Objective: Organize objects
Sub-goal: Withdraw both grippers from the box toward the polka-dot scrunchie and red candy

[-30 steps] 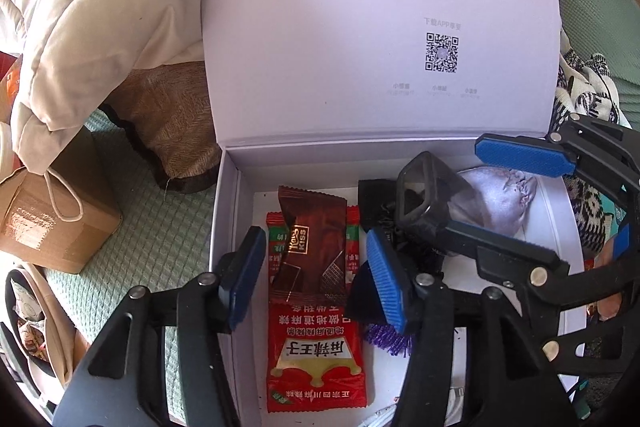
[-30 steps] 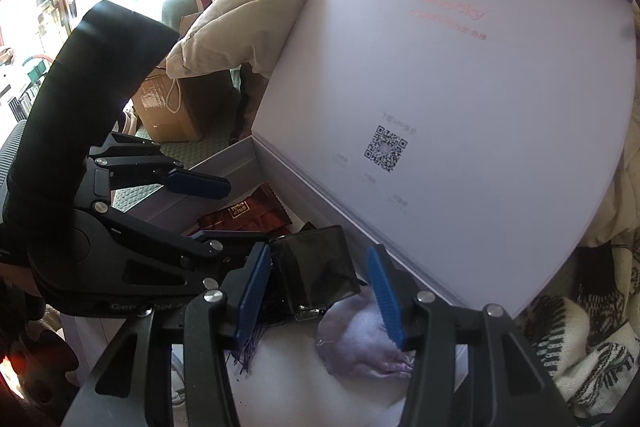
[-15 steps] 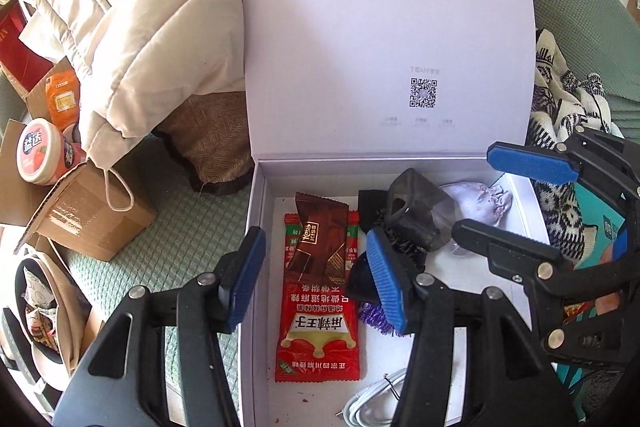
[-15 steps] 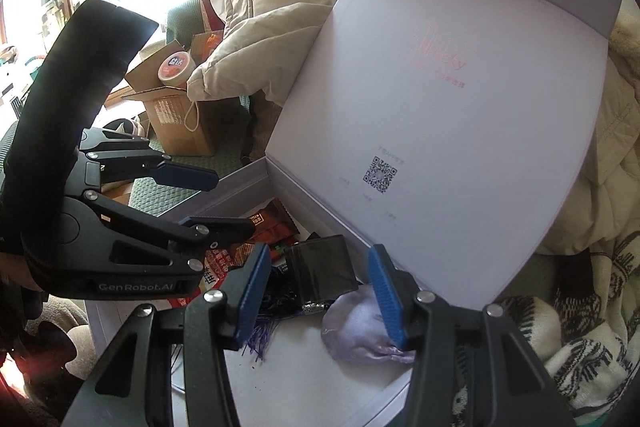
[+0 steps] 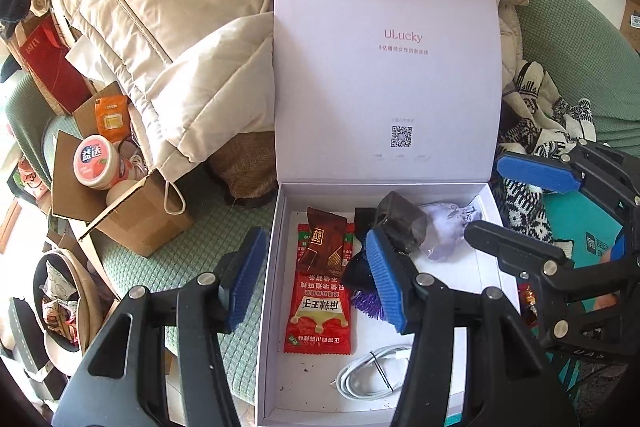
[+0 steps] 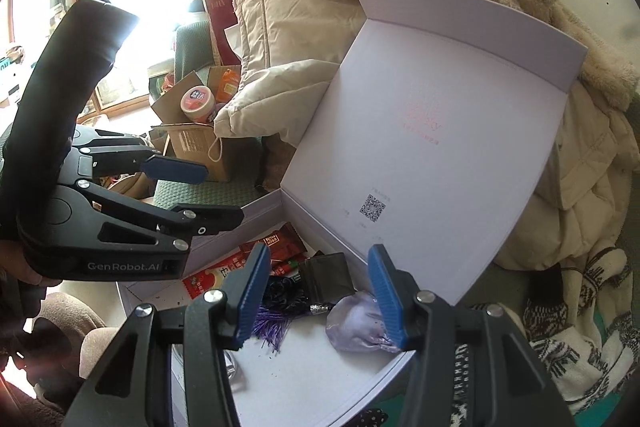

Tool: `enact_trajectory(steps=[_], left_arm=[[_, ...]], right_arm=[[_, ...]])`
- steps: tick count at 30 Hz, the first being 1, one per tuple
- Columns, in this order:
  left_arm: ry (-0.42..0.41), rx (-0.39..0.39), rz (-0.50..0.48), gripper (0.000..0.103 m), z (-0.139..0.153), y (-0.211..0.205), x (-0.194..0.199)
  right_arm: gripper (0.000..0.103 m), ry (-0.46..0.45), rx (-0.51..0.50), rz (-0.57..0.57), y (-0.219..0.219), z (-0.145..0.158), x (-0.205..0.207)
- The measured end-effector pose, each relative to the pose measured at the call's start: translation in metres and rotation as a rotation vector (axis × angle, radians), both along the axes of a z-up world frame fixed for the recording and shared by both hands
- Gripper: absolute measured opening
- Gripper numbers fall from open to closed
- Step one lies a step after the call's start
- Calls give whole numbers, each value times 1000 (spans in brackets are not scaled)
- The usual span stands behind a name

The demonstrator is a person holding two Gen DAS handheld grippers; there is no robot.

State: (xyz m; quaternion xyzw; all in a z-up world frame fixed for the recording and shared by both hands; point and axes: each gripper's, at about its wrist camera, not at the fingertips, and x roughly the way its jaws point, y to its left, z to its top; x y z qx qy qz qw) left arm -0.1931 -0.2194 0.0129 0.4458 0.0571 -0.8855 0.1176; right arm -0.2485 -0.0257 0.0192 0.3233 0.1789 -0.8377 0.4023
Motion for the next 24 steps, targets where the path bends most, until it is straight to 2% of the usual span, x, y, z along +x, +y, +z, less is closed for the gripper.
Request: enact_trajectory(steps=[2, 14, 24], left_arm=[[13, -9, 4, 51, 16, 5, 9], [82, -52, 41, 58, 62, 35, 55], [110, -94, 65, 63, 86, 64, 93]], right_arm=[[51, 10, -8, 0, 3, 7, 6], [51, 74, -49, 15, 24, 43, 47], [51, 101, -71, 12, 42, 57, 79]])
